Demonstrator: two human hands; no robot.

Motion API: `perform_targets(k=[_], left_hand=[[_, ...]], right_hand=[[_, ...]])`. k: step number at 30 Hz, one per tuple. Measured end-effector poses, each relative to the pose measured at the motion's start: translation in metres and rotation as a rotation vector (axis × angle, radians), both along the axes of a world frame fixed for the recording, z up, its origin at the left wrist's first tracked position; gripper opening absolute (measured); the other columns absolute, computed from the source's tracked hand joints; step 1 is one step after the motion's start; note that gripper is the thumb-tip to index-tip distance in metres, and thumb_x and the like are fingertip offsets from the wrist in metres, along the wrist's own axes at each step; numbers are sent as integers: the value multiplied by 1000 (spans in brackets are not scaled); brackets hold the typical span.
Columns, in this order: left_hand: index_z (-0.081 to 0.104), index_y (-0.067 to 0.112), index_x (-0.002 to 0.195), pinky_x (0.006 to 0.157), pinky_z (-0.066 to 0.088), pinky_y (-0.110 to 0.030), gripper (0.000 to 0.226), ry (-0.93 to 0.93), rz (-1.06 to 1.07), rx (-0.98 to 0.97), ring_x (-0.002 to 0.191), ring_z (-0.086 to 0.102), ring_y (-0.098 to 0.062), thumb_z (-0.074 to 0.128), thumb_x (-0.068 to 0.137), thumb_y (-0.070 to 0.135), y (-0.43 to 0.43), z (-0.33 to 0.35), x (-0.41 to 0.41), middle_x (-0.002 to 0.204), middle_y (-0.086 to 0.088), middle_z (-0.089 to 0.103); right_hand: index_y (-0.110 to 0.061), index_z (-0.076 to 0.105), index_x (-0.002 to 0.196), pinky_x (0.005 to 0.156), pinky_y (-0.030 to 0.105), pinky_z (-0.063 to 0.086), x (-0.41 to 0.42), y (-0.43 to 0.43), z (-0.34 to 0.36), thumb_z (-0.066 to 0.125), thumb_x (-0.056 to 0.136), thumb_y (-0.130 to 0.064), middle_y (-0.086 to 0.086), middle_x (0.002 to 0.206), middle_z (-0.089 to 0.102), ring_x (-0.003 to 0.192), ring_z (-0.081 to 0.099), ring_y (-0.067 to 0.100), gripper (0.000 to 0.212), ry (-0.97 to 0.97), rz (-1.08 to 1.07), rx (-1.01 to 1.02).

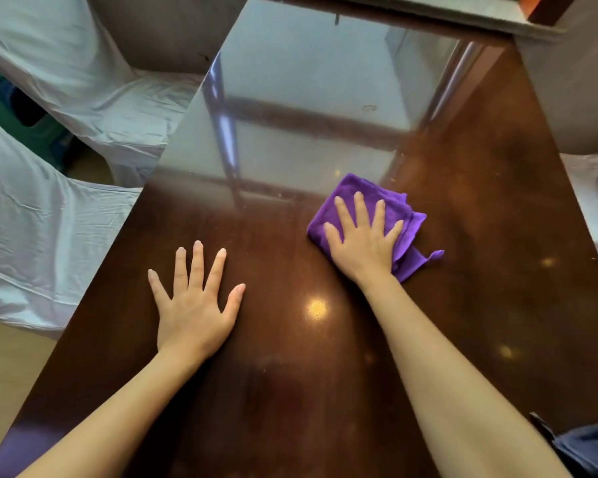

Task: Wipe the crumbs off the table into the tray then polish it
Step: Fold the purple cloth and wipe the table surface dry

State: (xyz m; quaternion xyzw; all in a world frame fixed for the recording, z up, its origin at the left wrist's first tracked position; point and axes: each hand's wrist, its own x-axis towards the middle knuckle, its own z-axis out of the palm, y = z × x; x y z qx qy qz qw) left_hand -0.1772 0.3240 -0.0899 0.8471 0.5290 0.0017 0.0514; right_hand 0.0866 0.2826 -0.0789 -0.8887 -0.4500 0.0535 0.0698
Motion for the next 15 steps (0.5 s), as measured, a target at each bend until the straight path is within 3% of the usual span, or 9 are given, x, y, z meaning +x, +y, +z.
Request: perform_targets(k=[5,10,15], left_hand=[[-1,32,144,111,-4,-60,71,27,9,2,144,-6,-25,0,81,65,-1,3,1,158,-6,2],[-2,32,144,111,-3,-60,70,28,4,0,144,-6,-25,2,82,65,0,3,1,158,-6,3],[-4,34,143,112,-3,-60,70,9,0,-1,144,-8,-22,2,82,66,0,2,0,158,-4,2]], right_hand=[[-40,11,144,105,65,-15,-55,8,-5,25,90,-57,-4,159,4,143,-8,36,58,-3,185,28],[-44,15,142,105,65,-13,-40,44,-3,24,88,-61,-5,159,4,143,-8,35,58,-17,311,0],[-47,18,141,108,64,-7,1,69,4,24,86,-65,-9,158,6,145,-3,28,58,-1,224,0]])
